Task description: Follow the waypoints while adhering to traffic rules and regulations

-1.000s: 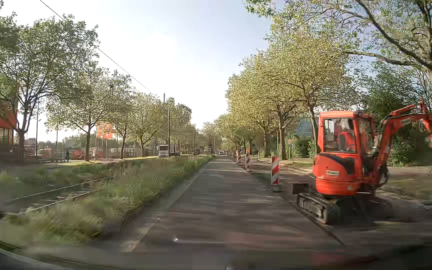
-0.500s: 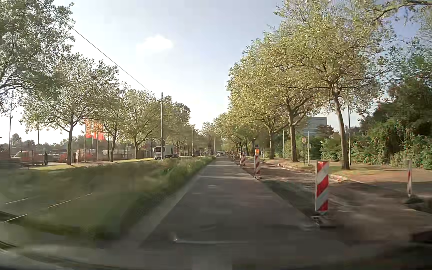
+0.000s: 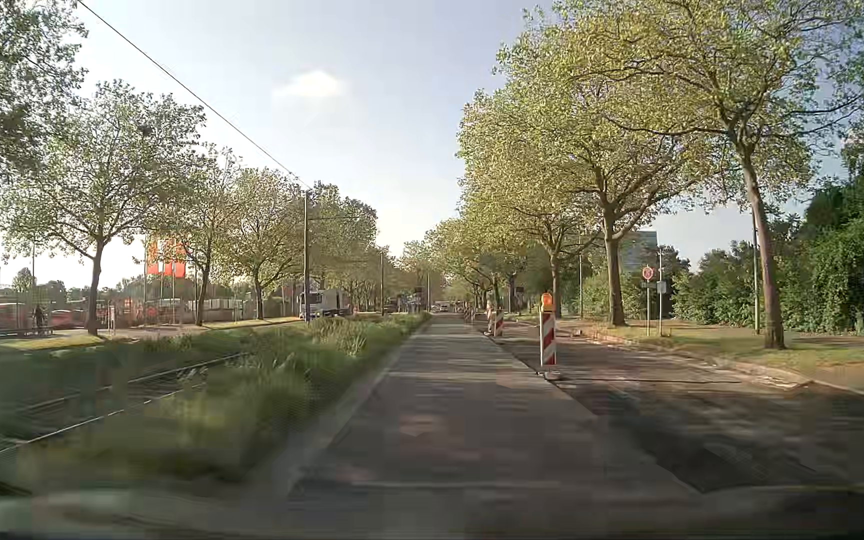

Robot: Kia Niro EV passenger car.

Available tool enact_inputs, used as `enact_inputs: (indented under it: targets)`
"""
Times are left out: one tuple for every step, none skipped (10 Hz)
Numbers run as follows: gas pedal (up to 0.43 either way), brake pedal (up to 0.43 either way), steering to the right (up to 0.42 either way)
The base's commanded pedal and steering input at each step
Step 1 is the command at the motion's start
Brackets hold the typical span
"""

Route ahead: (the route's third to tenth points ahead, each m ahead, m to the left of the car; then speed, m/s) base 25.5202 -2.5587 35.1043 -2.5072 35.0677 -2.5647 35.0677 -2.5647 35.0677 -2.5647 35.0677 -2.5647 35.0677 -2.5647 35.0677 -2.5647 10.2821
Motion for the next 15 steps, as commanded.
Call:
enact_inputs:
  targets:
    - [0.0,0.159,0.0]
    - [0.0,0.152,0.001]
    - [0.0,0.146,0.001]
    - [0.0,0.134,0.001]
    - [0.0,0.134,0.001]
    - [0.0,0.14,0.001]
    - [0.0,0.14,0.001]
    - [0.0,0.146,0.001]
    - [0.0,0.146,0.004]
    - [0.0,0.146,0.006]
    - [0.0,0.146,0.007]
    - [0.0,0.152,0.007]
    - [0.0,0.159,0.004]
    - [0.0,0.165,0.003]
    - [0.0,0.171,0.004]
